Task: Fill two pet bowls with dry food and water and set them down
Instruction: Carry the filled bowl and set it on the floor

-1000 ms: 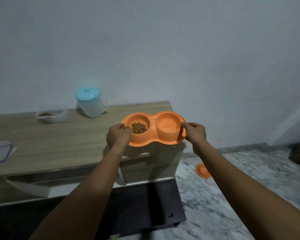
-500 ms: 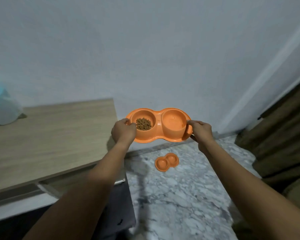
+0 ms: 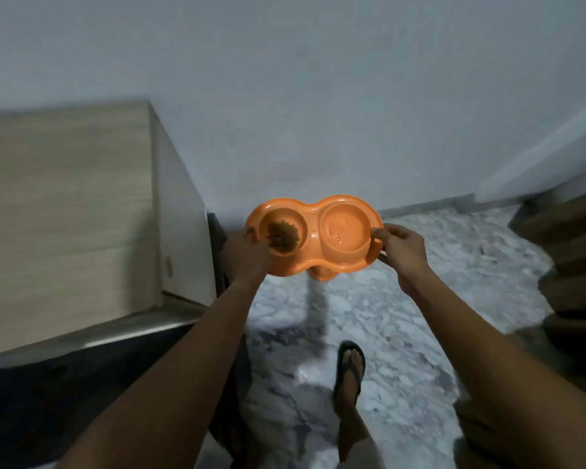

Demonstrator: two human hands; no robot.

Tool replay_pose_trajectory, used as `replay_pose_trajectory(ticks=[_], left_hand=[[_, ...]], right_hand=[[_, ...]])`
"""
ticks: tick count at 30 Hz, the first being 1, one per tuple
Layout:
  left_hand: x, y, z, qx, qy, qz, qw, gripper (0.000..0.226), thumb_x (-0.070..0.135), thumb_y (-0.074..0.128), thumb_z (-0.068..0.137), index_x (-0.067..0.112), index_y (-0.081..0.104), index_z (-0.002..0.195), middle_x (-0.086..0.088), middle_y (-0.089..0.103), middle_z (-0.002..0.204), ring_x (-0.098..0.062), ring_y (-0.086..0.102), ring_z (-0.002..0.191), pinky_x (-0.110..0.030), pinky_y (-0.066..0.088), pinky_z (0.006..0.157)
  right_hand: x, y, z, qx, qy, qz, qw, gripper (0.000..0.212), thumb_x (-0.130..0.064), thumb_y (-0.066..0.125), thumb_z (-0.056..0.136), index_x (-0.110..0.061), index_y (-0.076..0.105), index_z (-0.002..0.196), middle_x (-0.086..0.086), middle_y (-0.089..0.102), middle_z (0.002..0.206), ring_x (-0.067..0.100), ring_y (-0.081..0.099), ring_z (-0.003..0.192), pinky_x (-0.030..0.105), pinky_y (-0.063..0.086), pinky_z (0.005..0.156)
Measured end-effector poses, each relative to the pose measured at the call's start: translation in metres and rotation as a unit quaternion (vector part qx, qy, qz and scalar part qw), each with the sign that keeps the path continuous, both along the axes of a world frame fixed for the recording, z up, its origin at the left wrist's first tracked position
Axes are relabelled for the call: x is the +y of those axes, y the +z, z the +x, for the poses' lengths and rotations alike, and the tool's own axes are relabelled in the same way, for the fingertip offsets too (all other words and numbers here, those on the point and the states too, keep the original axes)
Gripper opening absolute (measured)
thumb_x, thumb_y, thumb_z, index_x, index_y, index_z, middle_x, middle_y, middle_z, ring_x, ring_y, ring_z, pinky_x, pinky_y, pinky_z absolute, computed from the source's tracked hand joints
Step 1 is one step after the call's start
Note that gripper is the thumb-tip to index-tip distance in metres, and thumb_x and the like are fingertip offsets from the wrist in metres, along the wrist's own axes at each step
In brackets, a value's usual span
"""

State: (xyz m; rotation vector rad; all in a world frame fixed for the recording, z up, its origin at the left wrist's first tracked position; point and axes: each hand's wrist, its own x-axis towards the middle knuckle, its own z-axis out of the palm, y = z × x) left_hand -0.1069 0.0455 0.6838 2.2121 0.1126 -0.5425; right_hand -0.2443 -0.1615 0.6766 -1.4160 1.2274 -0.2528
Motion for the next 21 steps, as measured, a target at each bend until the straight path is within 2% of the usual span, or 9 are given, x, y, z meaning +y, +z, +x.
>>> replay_pose_trajectory(ticks=[2,6,8,9,11,13,15,18,21], left_hand=[[0.000,-0.033,0.001,0.006,0.031,-0.005,0.999,0.027,0.008,0.056,0.087,0.008,0.069,0.110,-0.014,0.069,0.109,-0.035,0.062,0.102,-0.039,0.050,0.086],[-0.035,-0.188,0.022,0.033,0.097,0.028,0.994,0.032,0.016,0.053,0.082,0.017,0.068,0.109,-0.009,0.069,0.104,-0.033,0.063,0.097,-0.046,0.054,0.086],[-0.048,-0.288,0.036,0.028,0.131,0.041,0.990,0.033,0.012,0.053,0.083,0.020,0.068,0.111,-0.008,0.069,0.101,-0.032,0.064,0.096,-0.041,0.053,0.086],[-0.051,-0.326,0.041,0.028,0.144,0.048,0.988,0.034,0.009,0.053,0.083,0.020,0.069,0.111,-0.009,0.068,0.099,-0.033,0.063,0.096,-0.037,0.052,0.084],[-0.053,-0.405,0.049,0.029,0.159,0.052,0.986,0.035,0.008,0.054,0.082,0.019,0.070,0.111,-0.014,0.069,0.102,-0.036,0.062,0.099,-0.034,0.048,0.083],[-0.054,-0.480,0.057,0.024,0.180,0.051,0.982,0.040,0.015,0.053,0.077,0.019,0.070,0.113,-0.018,0.069,0.106,-0.038,0.062,0.102,-0.037,0.050,0.088],[-0.051,-0.536,0.061,0.013,0.206,0.052,0.977,0.044,0.019,0.051,0.074,0.017,0.071,0.113,-0.020,0.069,0.107,-0.040,0.062,0.104,-0.041,0.051,0.092],[-0.042,-0.607,0.067,0.012,0.235,0.046,0.971,0.040,0.006,0.057,0.077,0.016,0.072,0.113,-0.018,0.071,0.107,-0.036,0.064,0.105,-0.040,0.051,0.094],[-0.031,-0.656,0.076,-0.003,0.239,0.033,0.970,0.041,0.008,0.054,0.073,0.017,0.072,0.108,-0.015,0.071,0.103,-0.034,0.065,0.101,-0.038,0.053,0.091]], right_hand=[[0.000,-0.035,0.007,0.015,0.007,0.013,1.000,0.012,-0.018,0.072,0.086,-0.014,0.076,0.097,0.016,0.076,0.098,0.028,0.074,0.094,0.051,0.061,0.089],[-0.034,-0.197,0.042,0.038,0.042,0.018,0.998,0.014,-0.027,0.073,0.083,-0.023,0.076,0.097,0.022,0.071,0.109,0.035,0.072,0.100,0.053,0.060,0.091],[-0.047,-0.301,0.062,0.036,0.062,0.023,0.997,0.018,-0.028,0.074,0.084,-0.021,0.076,0.101,0.014,0.072,0.104,0.032,0.072,0.095,0.049,0.061,0.089],[-0.050,-0.343,0.070,0.037,0.068,0.024,0.997,0.014,-0.027,0.074,0.086,-0.022,0.076,0.099,0.009,0.071,0.097,0.031,0.071,0.091,0.046,0.061,0.087],[-0.051,-0.425,0.085,0.041,0.078,0.026,0.996,0.002,-0.028,0.074,0.087,-0.029,0.074,0.088,0.000,0.066,0.086,0.031,0.068,0.086,0.045,0.058,0.082],[-0.051,-0.502,0.096,0.045,0.088,0.026,0.995,0.003,-0.032,0.073,0.084,-0.031,0.074,0.081,-0.003,0.067,0.080,0.032,0.070,0.083,0.047,0.057,0.079],[-0.048,-0.561,0.103,0.056,0.094,0.045,0.993,0.005,-0.028,0.073,0.086,-0.024,0.076,0.086,0.002,0.071,0.079,0.026,0.068,0.077,0.045,0.056,0.077],[-0.040,-0.630,0.112,0.074,0.110,0.054,0.990,0.010,-0.023,0.070,0.092,-0.017,0.075,0.097,0.015,0.075,0.092,0.022,0.067,0.081,0.048,0.057,0.082],[-0.030,-0.674,0.122,0.090,0.115,0.038,0.989,0.019,-0.024,0.069,0.094,-0.012,0.072,0.109,0.008,0.073,0.096,0.024,0.068,0.089,0.041,0.055,0.083]])
